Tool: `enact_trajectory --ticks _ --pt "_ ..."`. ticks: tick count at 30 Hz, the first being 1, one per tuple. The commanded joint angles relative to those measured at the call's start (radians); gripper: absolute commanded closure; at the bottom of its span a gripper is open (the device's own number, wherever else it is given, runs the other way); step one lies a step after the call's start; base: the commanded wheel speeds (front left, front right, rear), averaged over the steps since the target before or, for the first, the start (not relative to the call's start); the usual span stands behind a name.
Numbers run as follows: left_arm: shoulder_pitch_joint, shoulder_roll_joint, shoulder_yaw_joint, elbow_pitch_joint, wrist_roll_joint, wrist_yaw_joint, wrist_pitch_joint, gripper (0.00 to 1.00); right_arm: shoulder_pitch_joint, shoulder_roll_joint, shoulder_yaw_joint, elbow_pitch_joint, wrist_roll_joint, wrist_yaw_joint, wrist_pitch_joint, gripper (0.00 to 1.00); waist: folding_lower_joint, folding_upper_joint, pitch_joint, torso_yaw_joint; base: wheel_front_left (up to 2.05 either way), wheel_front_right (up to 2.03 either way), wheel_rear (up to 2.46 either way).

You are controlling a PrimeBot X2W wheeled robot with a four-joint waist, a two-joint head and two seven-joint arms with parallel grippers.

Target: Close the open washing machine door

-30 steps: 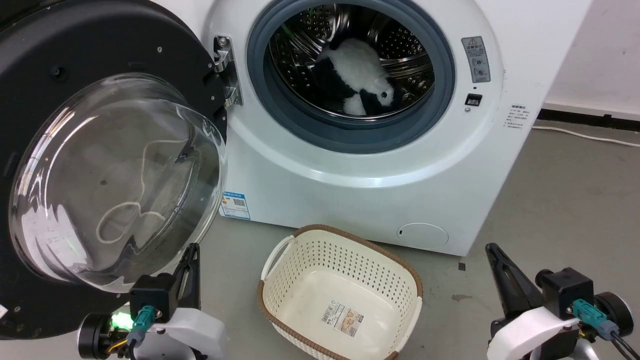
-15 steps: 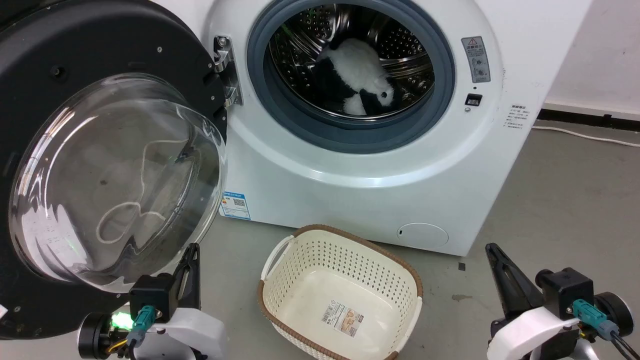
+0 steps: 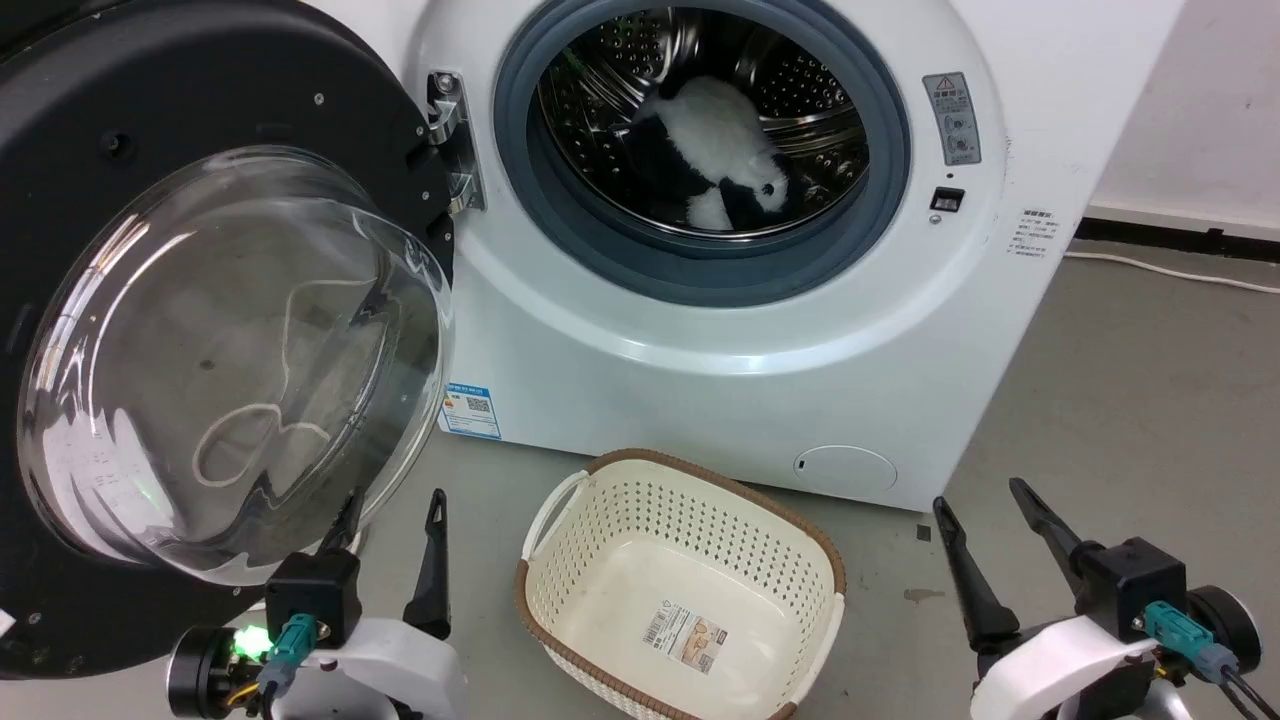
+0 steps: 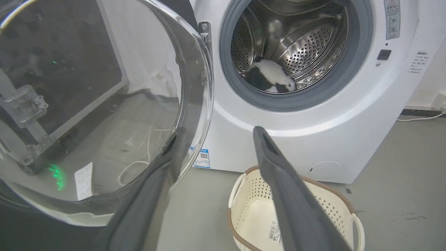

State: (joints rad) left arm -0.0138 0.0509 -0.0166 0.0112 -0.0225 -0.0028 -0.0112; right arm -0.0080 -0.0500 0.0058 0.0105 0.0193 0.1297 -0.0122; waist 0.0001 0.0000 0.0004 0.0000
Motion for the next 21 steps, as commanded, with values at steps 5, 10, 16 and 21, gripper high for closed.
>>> enact_trajectory --ticks 5,10,16,21 --pt "0.005 0.0 -0.012 0.011 -0.022 0.005 -0.02 0.0 0.017 0.0 0.007 0.008 0.024 0.0 -0.02 0.0 -0.0001 0.0 0.001 -0.001 0.0 0.0 0.0" --pt "0.006 0.0 -0.02 0.017 -0.035 0.006 -0.031 0.0 0.021 0.0 0.011 0.012 0.035 0.0 -0.031 0.0 -0.0001 0.0 0.002 -0.002 0.0 0.0 0.0" --pt "0.007 0.0 -0.03 0.024 -0.052 0.008 -0.043 0.0 0.027 0.0 0.016 0.018 0.048 0.0 -0.044 0.0 -0.0001 0.0 0.002 -0.002 0.0 0.0 0.0" --pt "0.008 0.001 -0.039 0.031 -0.065 0.01 -0.054 0.0 0.031 0.0 0.02 0.023 0.06 0.0 -0.054 0.0 -0.0001 0.0 0.003 -0.003 0.0 0.0 0.0"
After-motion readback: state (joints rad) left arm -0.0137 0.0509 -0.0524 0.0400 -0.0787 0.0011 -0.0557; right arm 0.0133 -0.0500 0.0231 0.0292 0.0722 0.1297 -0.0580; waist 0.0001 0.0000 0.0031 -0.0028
